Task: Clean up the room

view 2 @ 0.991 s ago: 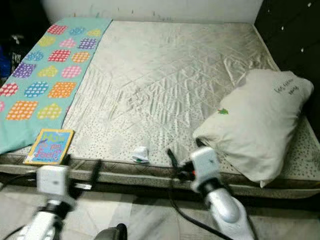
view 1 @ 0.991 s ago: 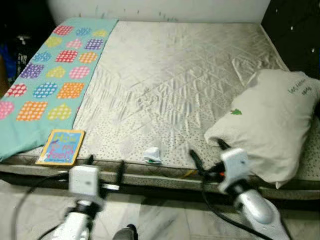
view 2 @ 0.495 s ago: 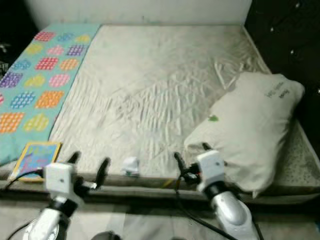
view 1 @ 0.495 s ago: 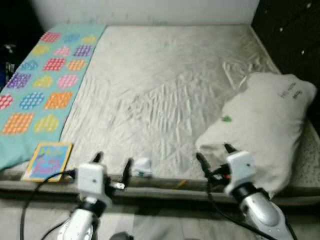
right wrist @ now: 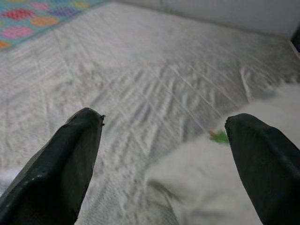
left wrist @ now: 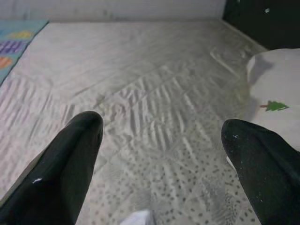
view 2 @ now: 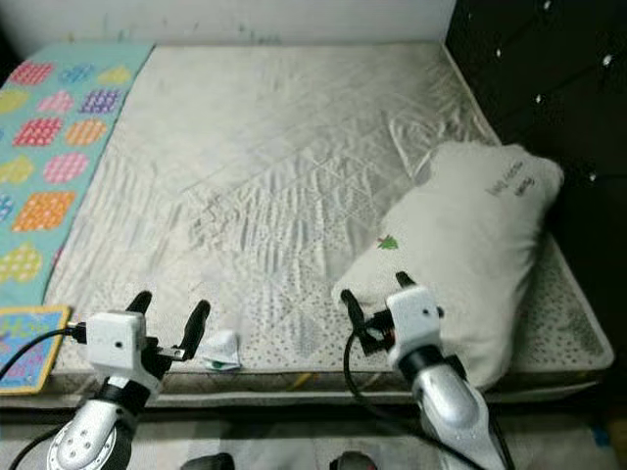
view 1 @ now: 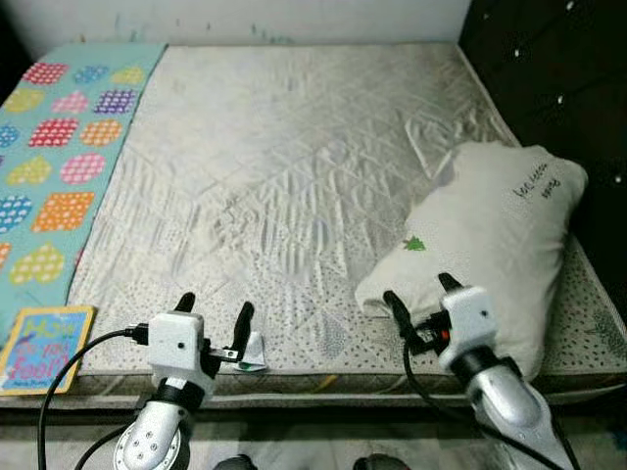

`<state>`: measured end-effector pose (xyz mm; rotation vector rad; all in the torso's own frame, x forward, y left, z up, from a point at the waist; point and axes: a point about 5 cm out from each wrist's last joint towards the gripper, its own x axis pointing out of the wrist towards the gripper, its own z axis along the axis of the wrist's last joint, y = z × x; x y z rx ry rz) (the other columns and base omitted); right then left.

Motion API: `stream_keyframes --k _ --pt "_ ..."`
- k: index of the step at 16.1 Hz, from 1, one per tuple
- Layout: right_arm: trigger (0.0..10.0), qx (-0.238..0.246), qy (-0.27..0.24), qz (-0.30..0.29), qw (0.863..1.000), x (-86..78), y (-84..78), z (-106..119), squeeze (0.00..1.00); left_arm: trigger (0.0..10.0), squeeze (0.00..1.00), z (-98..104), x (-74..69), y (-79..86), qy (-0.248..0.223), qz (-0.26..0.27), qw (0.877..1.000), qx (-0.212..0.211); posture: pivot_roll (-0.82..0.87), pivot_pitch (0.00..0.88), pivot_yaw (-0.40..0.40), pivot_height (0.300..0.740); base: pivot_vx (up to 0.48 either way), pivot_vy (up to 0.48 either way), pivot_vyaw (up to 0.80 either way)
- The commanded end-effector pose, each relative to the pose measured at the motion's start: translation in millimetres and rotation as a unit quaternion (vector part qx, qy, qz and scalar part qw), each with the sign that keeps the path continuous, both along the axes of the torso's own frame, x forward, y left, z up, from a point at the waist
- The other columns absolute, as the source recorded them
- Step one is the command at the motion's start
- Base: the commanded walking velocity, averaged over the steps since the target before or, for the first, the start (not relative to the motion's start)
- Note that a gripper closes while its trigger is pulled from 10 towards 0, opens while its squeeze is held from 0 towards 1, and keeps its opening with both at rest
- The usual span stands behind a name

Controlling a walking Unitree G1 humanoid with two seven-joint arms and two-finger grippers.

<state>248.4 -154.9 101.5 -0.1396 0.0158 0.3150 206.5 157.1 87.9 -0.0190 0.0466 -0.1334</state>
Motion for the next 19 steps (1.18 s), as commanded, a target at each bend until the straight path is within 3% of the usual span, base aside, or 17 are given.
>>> stream_keyframes --k 1,4,5,7,9,12,16,17,19 --pt "10.0 0.016 -0.002 0.004 1.0 9.6 7.1 0.6 0.0 10.0 0.0 -5.3 5.7 12.9 0.023 0.005 1.0 -0.003 0.09 0.095 0.012 0.74 0.0 0.0 0.0" --pt "10.0 0.028 0.019 0.004 0.999 30.2 12.6 -4.3 0.0 10.0 0.0 -7.0 25.9 17.1 0.027 -0.012 1.0 -0.004 0.1 0.043 0.025 0.74 0.0 0.0 0.0" --pt "10.0 0.04 0.009 0.036 0.999 44.1 26.6 3.0 0.0 10.0 0.0 -8.2 39.7 14.2 0.025 -0.026 0.999 -0.001 0.09 0.0 0.032 0.74 0.0 0.0 0.0" --pt "10.0 0.041 -0.005 0.06 0.997 50.9 38.2 9.1 0.0 10.0 0.0 -8.6 46.8 11.1 0.022 -0.031 0.999 -0.004 0.09 0.0 0.041 0.74 0.0 0.0 0.0" --pt "10.0 0.044 -0.018 0.052 0.998 53.3 41.6 10.4 0.0 10.0 0.0 -9.6 45.2 9.5 0.014 -0.022 1.0 -0.01 0.1 0.0 0.044 0.74 0.0 0.0 0.0" --pt "10.0 0.054 -0.041 -0.011 0.998 46.5 33.4 2.2 0.0 10.0 0.0 -16.8 30.7 14.8 0.001 0.008 1.0 -0.006 0.11 0.0 0.031 0.74 0.0 0.0 0.0" --pt "10.0 0.039 -0.027 -0.063 0.997 27.9 5.3 -14.6 0.0 10.0 0.0 -25.0 10.1 19.3 0.01 0.027 0.999 -0.016 0.09 0.0 0.018 0.74 0.0 0.0 0.0" --pt "10.0 0.071 -0.002 -0.044 0.996 23.2 1.0 -21.0 0.0 10.0 0.0 -25.7 7.8 18.5 0.011 0.01 1.0 0.014 0.09 0.0 0.008 0.74 0.0 0.0 0.0" --pt "10.0 0.06 -0.013 -0.053 0.997 23.6 -3.3 -19.1 0.0 10.0 0.0 -27.1 5.5 19.2 0.023 -0.017 0.998 0.057 0.09 0.0 -0.003 0.74 0.0 0.0 0.0"
